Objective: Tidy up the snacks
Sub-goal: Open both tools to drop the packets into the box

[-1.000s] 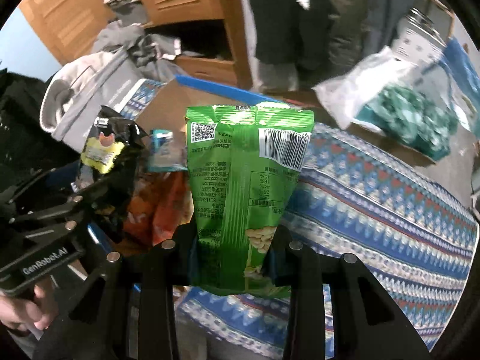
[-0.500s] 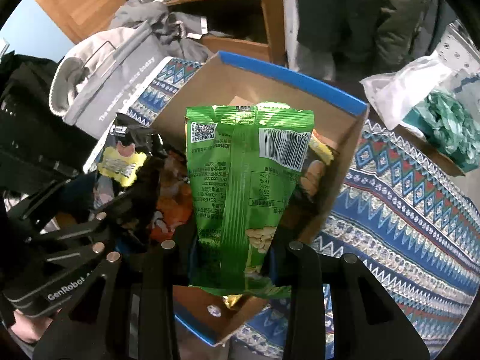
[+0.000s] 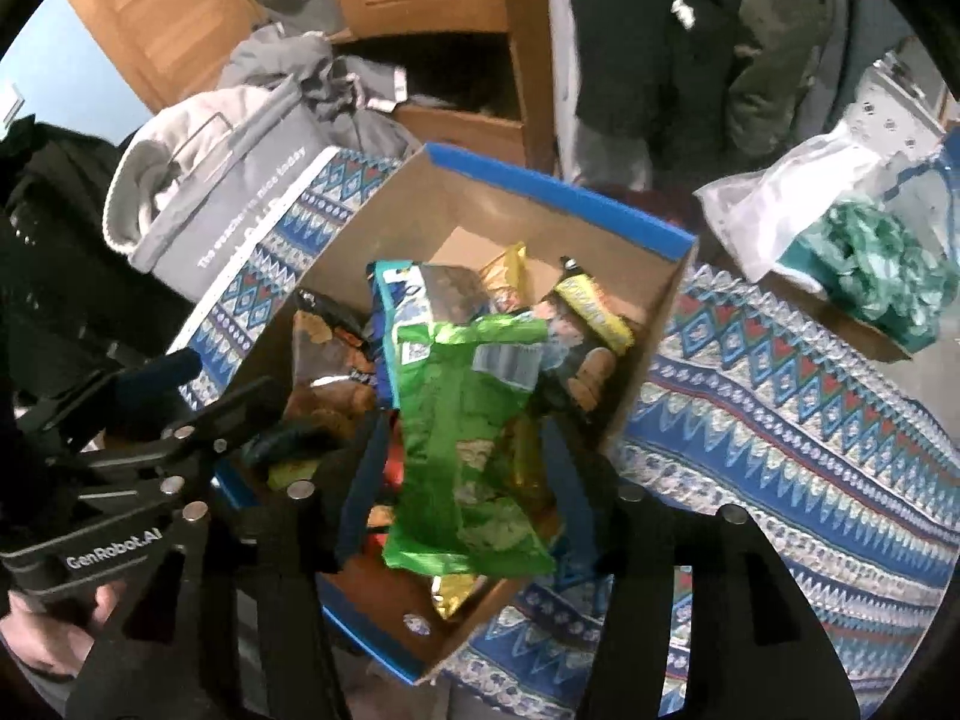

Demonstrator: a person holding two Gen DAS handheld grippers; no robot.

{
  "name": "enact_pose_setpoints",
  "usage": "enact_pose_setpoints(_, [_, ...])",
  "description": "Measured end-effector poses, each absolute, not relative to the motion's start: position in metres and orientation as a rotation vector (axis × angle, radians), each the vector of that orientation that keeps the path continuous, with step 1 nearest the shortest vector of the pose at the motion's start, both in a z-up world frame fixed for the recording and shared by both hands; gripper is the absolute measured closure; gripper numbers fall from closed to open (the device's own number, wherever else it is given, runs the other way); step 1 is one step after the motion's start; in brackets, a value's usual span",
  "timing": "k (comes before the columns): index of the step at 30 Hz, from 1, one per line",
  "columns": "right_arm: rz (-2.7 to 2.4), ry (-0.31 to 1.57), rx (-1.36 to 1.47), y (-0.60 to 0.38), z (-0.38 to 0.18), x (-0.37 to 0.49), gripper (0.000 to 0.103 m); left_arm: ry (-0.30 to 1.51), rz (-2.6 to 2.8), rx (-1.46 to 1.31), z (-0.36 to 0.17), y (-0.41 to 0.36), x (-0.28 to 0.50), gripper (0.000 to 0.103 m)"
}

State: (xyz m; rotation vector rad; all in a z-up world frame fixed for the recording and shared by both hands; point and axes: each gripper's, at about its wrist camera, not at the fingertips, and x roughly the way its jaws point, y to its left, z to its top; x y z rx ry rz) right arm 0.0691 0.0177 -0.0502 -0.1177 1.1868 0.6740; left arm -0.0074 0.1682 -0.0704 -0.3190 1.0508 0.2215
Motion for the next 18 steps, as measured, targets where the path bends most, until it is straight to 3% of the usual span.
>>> enact_pose_setpoints(6, [0.659, 1.13, -0.068, -0.003, -0.026, 0.066, 0.041, 1.008, 0.192, -0.311, -0.047, 0.158, -0.016, 0.021])
enact_pose_setpoints(12, [0.623, 1.063, -0.074, -0.021, -0.002, 0.058, 0.04, 0.948, 0.178, -0.295, -0.028, 0.15, -0.029, 0.016])
enact_pose_setpoints(15, [0.596, 1.012, -0.082, -0.034, 0.012, 0.051, 0.032, 0.928, 0.163, -0.318, -0.023, 0.148, -0.037, 0.016])
enact_pose_setpoints(18, [0.582, 0.971, -0.085, -0.046, 0.023, 0.042, 0.031, 0.909, 0.156, -0.325, -0.016, 0.146, -0.04, 0.016])
